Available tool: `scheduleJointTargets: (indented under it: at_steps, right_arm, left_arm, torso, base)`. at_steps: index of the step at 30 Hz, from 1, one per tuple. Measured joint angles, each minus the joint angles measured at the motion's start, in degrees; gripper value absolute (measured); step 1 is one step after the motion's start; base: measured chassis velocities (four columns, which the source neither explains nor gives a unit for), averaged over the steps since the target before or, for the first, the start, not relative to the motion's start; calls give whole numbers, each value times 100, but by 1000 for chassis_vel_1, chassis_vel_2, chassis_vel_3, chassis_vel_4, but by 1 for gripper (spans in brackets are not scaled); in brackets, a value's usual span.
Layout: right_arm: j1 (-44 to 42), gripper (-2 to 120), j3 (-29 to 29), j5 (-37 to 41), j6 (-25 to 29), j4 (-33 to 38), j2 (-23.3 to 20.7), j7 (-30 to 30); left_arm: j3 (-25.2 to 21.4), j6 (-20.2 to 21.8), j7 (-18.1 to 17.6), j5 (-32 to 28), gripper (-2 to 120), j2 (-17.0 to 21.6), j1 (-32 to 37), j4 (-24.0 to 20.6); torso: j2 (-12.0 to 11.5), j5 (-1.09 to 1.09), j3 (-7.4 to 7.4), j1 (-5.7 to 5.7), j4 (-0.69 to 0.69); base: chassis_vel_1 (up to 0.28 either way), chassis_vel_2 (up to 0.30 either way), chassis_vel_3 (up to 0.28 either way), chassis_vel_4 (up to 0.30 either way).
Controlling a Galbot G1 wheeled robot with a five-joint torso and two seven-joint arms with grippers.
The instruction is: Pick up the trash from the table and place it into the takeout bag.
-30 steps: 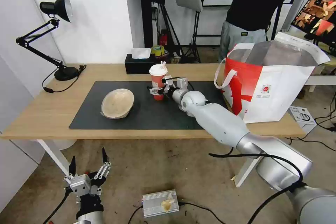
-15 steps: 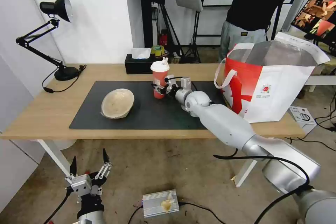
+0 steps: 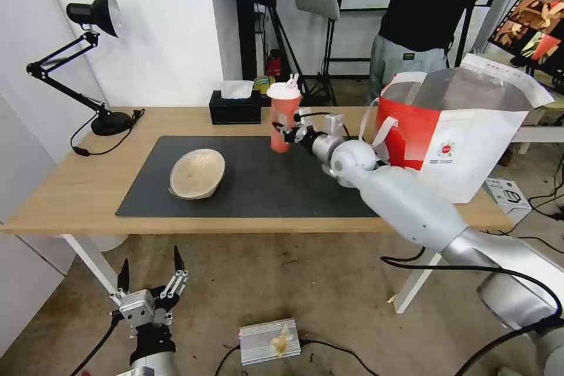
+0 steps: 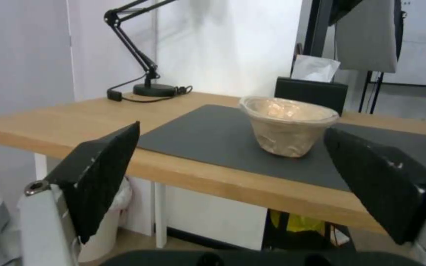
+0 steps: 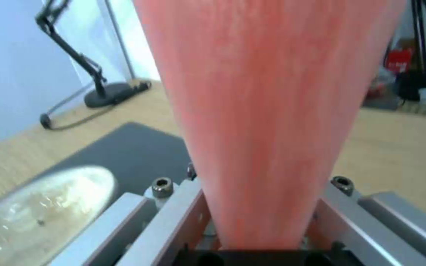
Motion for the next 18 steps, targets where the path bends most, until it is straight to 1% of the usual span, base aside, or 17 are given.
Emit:
scheduleJointTargets:
  at_steps: [1,5,6,9,10,11,15,16,18]
  right_arm:
    - [0,6,0,0,0,0,0,0]
    - [137,6,118,205,-205,574,-337,329]
    - [137,6,118,205,-205,574,-337,329]
    - [239,6,207,492,-391,1052,-692,617]
    - [268,6,273,632,-468,1305,-880,735]
    - [268,6,273,632,-468,1305,-880,735]
    - [357,6,383,910,-693,1948,-1482,1018]
    - [357,6,383,910,-693,1948,-1482,1018]
    - [385,6,455,1035,-757,2235,-1765,1171]
  left_arm:
    - [0,0,0,0,100,0,0,0]
    - [2,12,0,9,100,0,21,-63]
    - [2,12,0,9,100,0,21,-63]
    - [-3,108,-35,-3,100,-1,10,-81]
    - [-3,128,-57,-7,100,-1,-2,-81]
    - [-3,128,-57,-7,100,-1,-2,-81]
    - [22,169,-53,-6,100,3,-18,-108]
    - [22,169,-53,-6,100,3,-18,-108]
    - [46,233,-50,-4,100,4,-67,-115]
  torso:
    - [0,0,0,0,0]
    - [0,0,0,0,1]
    - [0,0,0,0,1]
    - [0,0,0,0,0]
    - [0,1,0,0,0]
    - [0,1,0,0,0]
    - [1,1,0,0,0]
    - [1,1,0,0,0]
    - [0,0,-1,-1,0]
  base:
    - [0,0,0,0]
    - [0,0,0,0]
    - [0,0,0,0]
    - [0,0,0,0]
    - [0,0,0,0]
    - [0,0,0,0]
    - [0,0,0,0]
    - [0,0,0,0]
    - [0,0,0,0]
